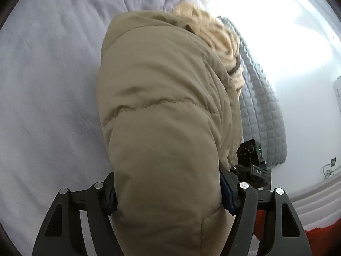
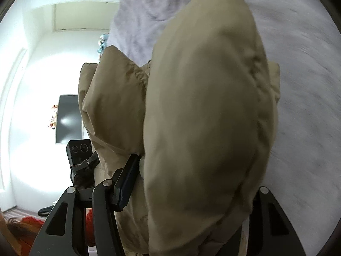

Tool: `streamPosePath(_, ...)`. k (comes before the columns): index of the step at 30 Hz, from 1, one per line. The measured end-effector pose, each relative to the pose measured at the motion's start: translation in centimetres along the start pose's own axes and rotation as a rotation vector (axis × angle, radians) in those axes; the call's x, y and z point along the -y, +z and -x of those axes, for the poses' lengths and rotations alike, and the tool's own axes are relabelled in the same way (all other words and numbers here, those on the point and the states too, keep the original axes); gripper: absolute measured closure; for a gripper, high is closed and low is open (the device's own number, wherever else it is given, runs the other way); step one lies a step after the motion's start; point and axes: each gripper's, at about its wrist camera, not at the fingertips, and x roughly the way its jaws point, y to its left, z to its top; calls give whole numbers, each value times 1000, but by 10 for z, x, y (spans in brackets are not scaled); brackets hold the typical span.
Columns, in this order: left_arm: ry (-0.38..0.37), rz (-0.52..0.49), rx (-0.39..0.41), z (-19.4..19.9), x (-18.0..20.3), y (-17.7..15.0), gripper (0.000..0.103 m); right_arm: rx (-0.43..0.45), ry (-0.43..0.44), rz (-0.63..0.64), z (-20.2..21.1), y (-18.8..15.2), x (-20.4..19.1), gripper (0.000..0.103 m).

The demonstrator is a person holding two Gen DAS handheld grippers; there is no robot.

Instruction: Fold large clothes

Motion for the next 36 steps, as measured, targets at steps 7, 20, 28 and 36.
streamPosePath(7,92,-22,118,81,-44,62,30,-28,70,67,-96,48,-57,43)
streamPosePath(20,195,77,157,108,-194,102,20,-98,-12,100,-211,93,-51,39)
streamPosePath(28,326,66,190,107,-187,85,8,-81,-148,86,-199,98,-67,36)
streamPosePath(36,504,-57,301,133,-121,79,8,113,-385,218,-131,62,-114,56)
